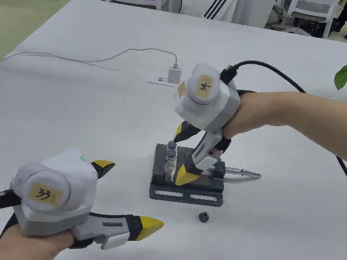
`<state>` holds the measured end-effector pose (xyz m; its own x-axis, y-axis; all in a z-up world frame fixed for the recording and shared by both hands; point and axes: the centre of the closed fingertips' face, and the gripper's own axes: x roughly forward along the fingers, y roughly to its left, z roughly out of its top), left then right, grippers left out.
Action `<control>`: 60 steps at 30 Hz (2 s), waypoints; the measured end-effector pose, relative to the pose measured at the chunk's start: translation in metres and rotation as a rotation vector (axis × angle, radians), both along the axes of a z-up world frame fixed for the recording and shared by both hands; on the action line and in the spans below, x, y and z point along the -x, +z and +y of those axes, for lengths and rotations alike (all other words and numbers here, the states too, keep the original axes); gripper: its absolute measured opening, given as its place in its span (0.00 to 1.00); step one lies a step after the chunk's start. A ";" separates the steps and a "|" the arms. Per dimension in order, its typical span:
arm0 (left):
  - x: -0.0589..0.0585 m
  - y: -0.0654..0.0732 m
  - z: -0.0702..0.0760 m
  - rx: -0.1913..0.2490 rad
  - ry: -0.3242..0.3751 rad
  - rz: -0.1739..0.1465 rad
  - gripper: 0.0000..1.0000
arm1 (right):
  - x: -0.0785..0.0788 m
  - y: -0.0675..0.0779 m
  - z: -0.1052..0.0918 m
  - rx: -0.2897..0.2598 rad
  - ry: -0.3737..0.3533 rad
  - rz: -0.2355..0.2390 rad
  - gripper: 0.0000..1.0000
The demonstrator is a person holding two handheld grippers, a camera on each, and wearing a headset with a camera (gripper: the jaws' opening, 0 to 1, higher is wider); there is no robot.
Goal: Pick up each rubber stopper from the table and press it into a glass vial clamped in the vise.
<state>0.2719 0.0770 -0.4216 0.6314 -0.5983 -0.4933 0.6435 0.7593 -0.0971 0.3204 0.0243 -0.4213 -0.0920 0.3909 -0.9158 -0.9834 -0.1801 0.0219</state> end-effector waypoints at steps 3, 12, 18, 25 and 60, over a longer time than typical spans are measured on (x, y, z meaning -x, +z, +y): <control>0.001 0.001 0.000 -0.004 -0.008 0.000 0.88 | 0.004 -0.001 -0.007 -0.004 -0.004 -0.008 0.80; 0.003 0.000 -0.001 -0.020 -0.029 0.000 0.88 | 0.014 -0.003 -0.019 -0.043 -0.049 -0.010 0.99; 0.004 0.002 0.000 -0.032 -0.043 -0.003 0.88 | 0.018 0.004 -0.021 -0.135 -0.110 -0.010 0.99; 0.006 0.002 -0.004 -0.050 -0.070 -0.002 0.88 | 0.020 0.009 -0.037 -0.220 -0.193 -0.023 0.99; 0.015 -0.012 -0.062 -0.196 -0.443 0.056 0.75 | 0.070 0.004 -0.162 -0.342 -0.619 -0.028 0.91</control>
